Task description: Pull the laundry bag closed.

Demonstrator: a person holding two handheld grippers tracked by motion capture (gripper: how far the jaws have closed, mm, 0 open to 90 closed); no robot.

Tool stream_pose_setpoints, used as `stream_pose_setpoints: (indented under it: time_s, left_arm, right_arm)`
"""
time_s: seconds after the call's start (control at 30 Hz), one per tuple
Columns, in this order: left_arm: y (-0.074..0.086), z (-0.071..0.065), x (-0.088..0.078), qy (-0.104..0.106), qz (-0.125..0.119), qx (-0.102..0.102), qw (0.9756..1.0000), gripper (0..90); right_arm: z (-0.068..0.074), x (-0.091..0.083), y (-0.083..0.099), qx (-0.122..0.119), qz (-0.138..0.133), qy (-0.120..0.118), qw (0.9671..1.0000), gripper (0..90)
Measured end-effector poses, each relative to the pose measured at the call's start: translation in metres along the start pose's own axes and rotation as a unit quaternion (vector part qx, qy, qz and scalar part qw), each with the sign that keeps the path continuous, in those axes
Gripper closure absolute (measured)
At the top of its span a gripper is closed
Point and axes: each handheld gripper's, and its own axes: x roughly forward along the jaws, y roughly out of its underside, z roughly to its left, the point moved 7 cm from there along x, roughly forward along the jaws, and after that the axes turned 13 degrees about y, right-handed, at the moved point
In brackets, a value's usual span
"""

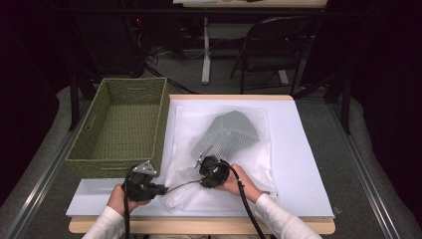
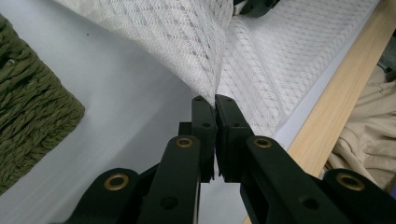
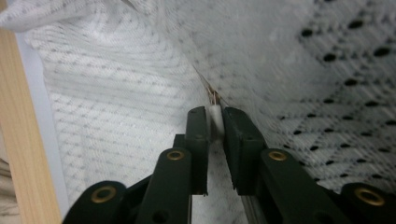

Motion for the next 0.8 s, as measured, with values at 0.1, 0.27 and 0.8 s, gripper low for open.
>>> stream_pose_setpoints:
  time_s: [0.1, 0.27, 0.8]
  left_arm:
    - [0.000, 0.001, 0.001, 0.002, 0.004, -0.002, 1.0000, 87.1]
    - [0.002, 0.002, 0.008, 0.011, 0.019, -0.007, 0.9997, 77.8]
    - [-0.005, 0.000, 0.016, -0.004, 0.014, 0.009, 0.9998, 86.6]
  right_arm:
    - [0.003, -0.001, -0.003, -0.001, -0.006, 0.007, 1.0000, 83.8]
    - [0.007, 0.002, -0.004, -0.007, 0.006, 0.013, 0.9999, 85.0]
    - [0.009, -0.001, -0.001, -0.018, 0.030, 0.024, 0.9991, 85.0]
